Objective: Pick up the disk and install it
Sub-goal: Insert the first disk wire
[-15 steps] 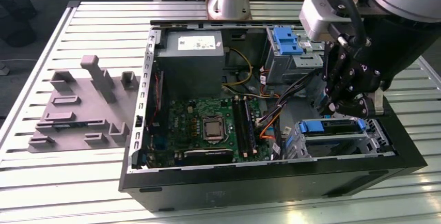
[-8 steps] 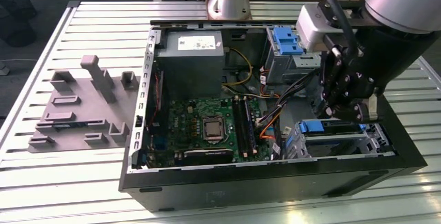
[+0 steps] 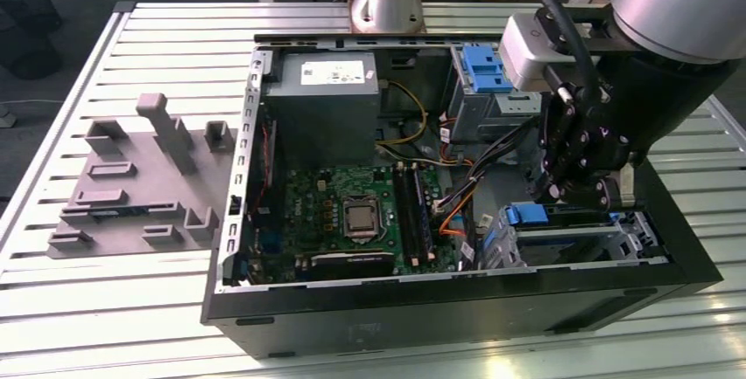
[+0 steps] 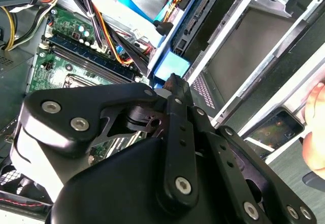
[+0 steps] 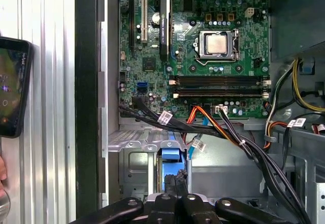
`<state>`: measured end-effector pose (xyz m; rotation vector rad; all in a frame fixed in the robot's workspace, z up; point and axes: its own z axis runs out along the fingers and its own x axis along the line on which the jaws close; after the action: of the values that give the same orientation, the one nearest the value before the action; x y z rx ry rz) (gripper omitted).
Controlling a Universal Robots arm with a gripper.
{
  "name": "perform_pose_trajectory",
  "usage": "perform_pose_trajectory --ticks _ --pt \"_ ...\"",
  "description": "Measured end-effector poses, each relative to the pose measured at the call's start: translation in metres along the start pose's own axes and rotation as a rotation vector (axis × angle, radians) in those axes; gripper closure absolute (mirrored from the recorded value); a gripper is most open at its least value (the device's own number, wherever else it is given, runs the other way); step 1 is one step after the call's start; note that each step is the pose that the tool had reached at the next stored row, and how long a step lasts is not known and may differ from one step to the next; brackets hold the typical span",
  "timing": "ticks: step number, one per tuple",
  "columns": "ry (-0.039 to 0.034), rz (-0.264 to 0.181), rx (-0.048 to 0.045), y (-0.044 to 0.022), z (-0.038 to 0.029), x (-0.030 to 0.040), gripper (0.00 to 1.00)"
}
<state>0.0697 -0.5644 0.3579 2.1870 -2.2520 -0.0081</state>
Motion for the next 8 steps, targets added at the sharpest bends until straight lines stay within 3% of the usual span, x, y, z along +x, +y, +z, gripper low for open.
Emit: perform_pose_trajectory --ticks 8 --pt "0.0001 0.0 0.0 0.0 0.0001 0.0 0.89"
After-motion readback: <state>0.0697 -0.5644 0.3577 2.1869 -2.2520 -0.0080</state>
